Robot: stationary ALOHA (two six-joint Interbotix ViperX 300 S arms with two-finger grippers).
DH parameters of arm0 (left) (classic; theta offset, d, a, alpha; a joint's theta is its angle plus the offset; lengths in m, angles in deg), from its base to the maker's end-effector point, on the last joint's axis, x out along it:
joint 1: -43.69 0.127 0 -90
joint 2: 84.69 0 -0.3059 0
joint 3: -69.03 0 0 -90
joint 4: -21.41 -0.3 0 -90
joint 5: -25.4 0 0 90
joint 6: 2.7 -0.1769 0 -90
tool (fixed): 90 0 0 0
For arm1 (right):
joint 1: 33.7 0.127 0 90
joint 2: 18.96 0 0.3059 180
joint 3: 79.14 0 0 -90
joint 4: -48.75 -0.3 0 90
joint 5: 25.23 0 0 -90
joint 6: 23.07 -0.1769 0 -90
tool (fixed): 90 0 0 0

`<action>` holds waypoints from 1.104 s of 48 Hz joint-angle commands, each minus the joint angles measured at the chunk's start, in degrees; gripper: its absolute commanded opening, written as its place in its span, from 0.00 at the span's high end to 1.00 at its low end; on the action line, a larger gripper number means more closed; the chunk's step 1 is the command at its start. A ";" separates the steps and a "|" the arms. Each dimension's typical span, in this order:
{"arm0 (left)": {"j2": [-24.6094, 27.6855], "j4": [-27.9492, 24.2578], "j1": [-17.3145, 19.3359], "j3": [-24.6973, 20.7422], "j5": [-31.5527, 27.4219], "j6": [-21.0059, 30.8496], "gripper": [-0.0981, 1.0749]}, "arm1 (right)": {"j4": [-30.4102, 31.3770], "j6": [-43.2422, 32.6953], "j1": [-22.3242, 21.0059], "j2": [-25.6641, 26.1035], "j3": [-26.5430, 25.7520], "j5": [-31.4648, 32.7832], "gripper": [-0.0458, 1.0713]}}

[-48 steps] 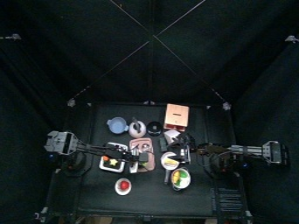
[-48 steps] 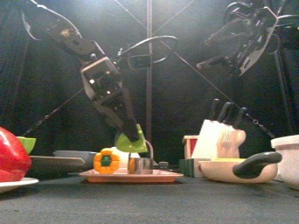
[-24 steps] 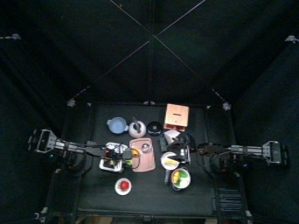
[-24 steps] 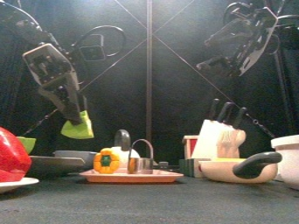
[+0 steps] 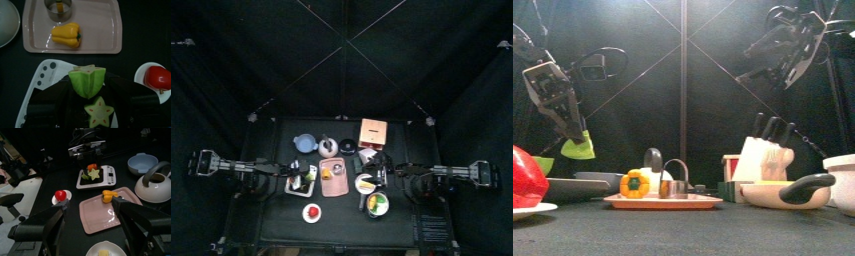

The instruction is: Place starfruit top on stove

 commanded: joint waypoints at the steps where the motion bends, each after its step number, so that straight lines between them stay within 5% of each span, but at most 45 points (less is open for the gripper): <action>1: -0.53 0.18 0.53 0.18 1.49 -0.09 0.25 | -0.18 0.09 -0.26 0.09 -1.49 -0.44 0.08; 35: -0.53 0.53 2.46 2.11 2.11 -0.09 0.09 | -0.18 0.09 -0.26 0.00 -1.58 -0.44 0.08; 53: -0.53 0.53 2.46 2.02 2.11 -0.09 0.08 | -0.18 0.09 -0.35 0.00 -1.58 -0.44 0.08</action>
